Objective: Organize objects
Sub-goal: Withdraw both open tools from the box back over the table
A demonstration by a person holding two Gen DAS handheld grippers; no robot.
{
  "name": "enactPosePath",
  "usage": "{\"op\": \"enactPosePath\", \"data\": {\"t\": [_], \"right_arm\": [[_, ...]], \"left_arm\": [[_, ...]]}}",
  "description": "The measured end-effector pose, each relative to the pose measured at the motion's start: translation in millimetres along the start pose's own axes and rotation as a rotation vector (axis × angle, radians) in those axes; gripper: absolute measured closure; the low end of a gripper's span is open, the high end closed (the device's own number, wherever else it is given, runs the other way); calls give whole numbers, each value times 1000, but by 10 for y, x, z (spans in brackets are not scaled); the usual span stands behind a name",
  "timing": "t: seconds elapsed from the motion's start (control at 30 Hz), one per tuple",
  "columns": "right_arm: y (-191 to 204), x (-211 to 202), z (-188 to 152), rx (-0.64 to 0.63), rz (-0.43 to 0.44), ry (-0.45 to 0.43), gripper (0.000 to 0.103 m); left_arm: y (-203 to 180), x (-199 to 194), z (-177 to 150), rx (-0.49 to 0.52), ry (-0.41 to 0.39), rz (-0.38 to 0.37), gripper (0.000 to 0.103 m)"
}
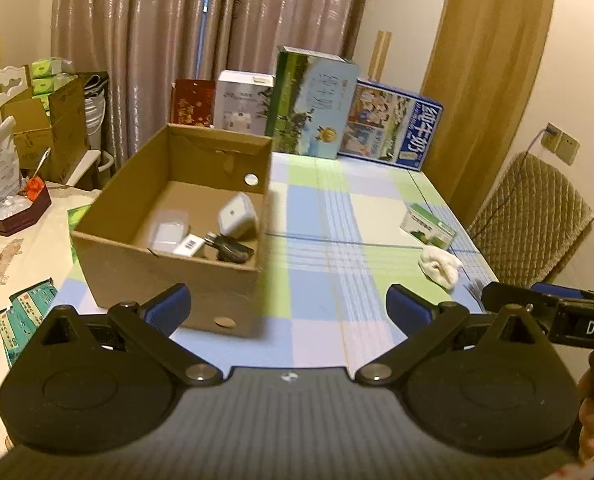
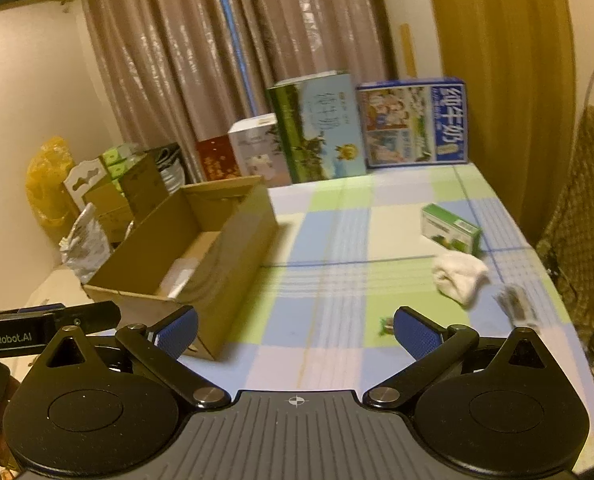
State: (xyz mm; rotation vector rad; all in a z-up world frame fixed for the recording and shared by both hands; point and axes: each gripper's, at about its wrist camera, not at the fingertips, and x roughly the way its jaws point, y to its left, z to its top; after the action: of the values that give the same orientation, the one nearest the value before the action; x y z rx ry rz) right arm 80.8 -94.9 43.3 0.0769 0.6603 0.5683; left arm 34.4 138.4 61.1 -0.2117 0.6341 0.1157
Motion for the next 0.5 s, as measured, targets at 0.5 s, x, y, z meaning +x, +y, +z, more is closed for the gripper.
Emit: {"op": "enactPosePath", "data": {"t": [0.5], "right_arm": [[-438, -359, -125, 77, -62, -11, 2]], "left_arm": [[-418, -51, -187, 32, 27, -27, 1]]}}
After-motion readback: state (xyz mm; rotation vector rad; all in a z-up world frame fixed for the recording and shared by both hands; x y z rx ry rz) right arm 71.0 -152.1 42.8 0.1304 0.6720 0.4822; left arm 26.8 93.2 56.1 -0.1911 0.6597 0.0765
